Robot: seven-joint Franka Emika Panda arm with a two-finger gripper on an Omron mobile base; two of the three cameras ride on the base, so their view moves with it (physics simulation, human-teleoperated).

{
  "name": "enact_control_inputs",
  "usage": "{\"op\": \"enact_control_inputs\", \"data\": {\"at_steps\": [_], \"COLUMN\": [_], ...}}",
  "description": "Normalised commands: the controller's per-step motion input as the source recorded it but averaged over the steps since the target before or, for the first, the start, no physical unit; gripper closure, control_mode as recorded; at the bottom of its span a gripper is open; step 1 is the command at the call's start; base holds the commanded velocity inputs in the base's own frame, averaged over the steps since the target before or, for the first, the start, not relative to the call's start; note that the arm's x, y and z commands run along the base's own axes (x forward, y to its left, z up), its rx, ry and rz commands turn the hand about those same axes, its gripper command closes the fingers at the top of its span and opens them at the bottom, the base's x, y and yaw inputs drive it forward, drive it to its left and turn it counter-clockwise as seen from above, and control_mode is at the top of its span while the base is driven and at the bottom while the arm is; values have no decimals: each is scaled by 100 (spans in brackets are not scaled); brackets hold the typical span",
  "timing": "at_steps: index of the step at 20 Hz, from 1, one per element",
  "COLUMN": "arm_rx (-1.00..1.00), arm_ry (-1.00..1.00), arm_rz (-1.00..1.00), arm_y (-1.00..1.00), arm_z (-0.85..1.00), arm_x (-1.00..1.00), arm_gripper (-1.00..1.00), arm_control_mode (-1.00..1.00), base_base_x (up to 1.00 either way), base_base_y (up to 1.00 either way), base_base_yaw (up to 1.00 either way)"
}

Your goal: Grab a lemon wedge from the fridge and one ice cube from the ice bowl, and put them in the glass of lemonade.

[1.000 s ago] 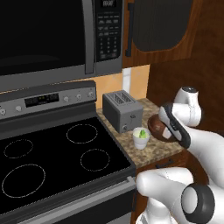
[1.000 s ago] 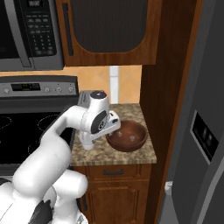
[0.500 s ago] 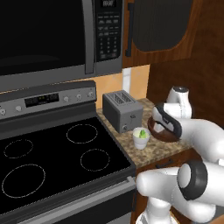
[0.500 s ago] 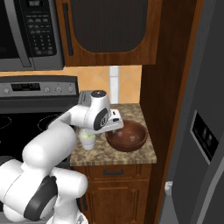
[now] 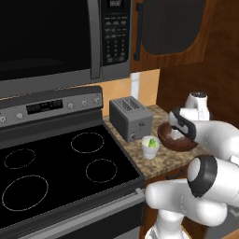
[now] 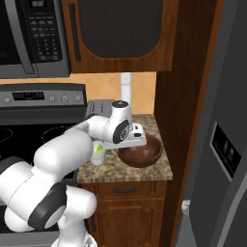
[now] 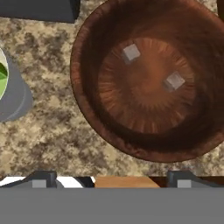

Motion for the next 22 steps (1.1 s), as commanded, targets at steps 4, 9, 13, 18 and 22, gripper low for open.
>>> {"op": "enact_control_inputs", "data": {"at_steps": [4, 9, 13, 18, 22], "arm_rx": [0, 1, 2, 3, 4], "arm_ry": [0, 0, 0, 0, 0], "arm_rz": [-74, -58, -22, -10, -15], "arm_y": [0, 0, -16, -47, -21], "arm_z": [-34, -8, 0, -14, -13], "arm_x": [14, 14, 30, 35, 32], "arm_gripper": [-100, -100, -100, -100, -100], "arm_control_mode": [-100, -100, -100, -100, -100], "base_base_x": [0, 0, 0, 0, 0], "base_base_y": [0, 0, 0, 0, 0], "base_base_yaw": [0, 0, 0, 0, 0]}}
